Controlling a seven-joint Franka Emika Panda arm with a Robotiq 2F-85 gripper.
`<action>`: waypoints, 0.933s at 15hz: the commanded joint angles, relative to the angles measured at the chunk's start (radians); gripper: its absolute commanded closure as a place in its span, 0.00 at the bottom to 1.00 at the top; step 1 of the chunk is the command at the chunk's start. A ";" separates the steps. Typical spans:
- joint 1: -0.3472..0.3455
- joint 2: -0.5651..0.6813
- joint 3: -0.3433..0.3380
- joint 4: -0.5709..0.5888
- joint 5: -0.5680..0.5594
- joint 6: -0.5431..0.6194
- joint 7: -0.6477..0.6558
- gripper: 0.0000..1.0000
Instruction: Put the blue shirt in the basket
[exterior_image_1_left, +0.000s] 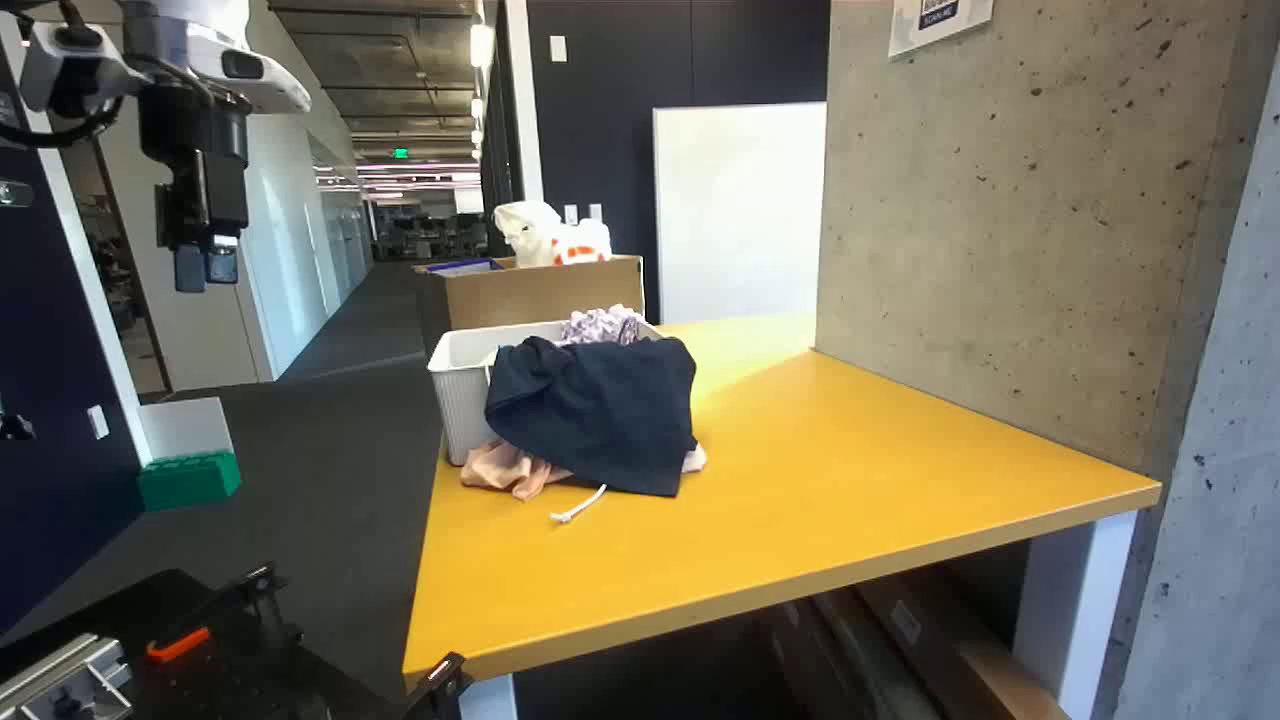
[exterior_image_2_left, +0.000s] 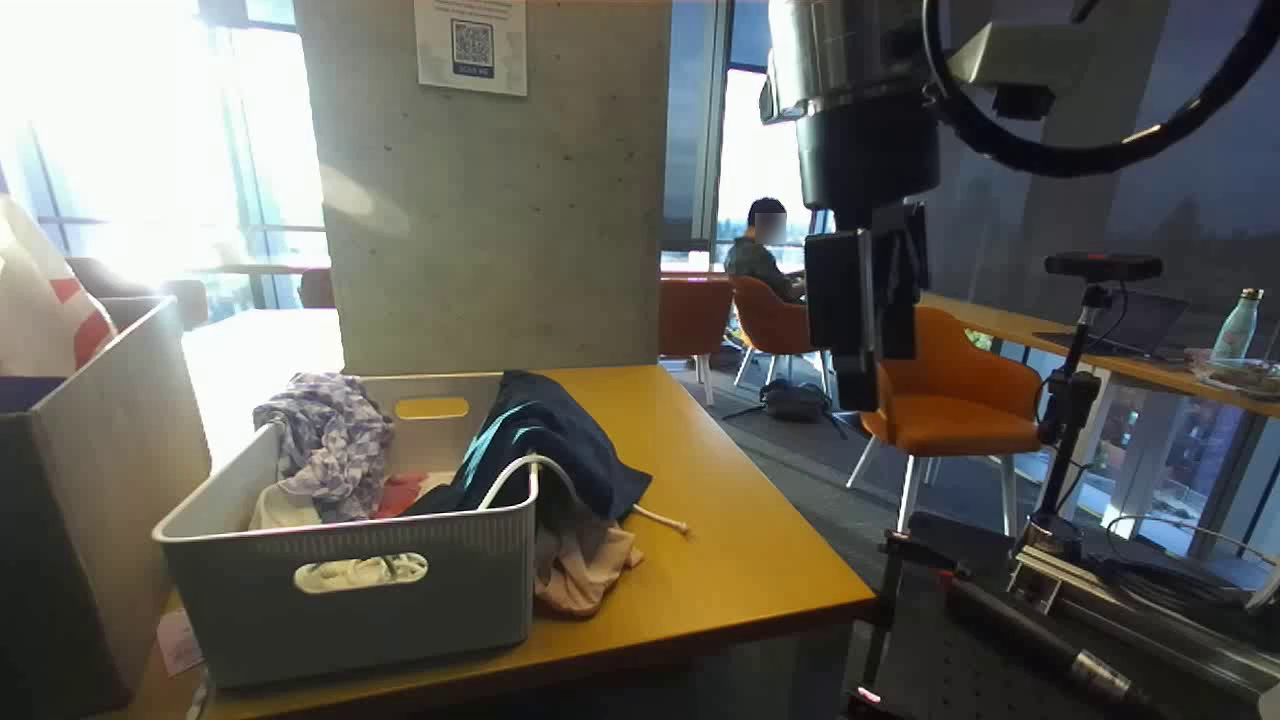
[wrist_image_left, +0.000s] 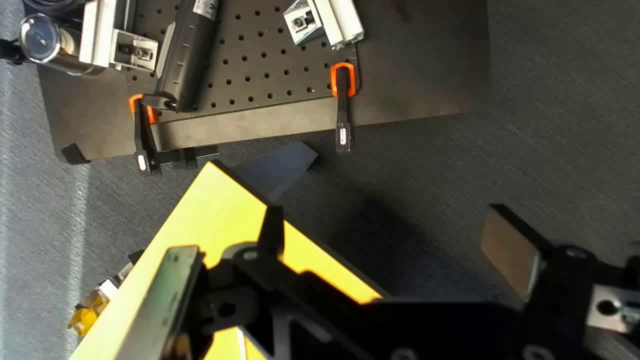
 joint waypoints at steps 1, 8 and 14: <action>0.022 0.002 -0.021 0.002 -0.005 0.000 0.004 0.00; -0.005 -0.019 -0.020 -0.042 -0.131 0.056 0.051 0.00; -0.042 -0.005 -0.041 -0.070 -0.438 0.099 0.175 0.00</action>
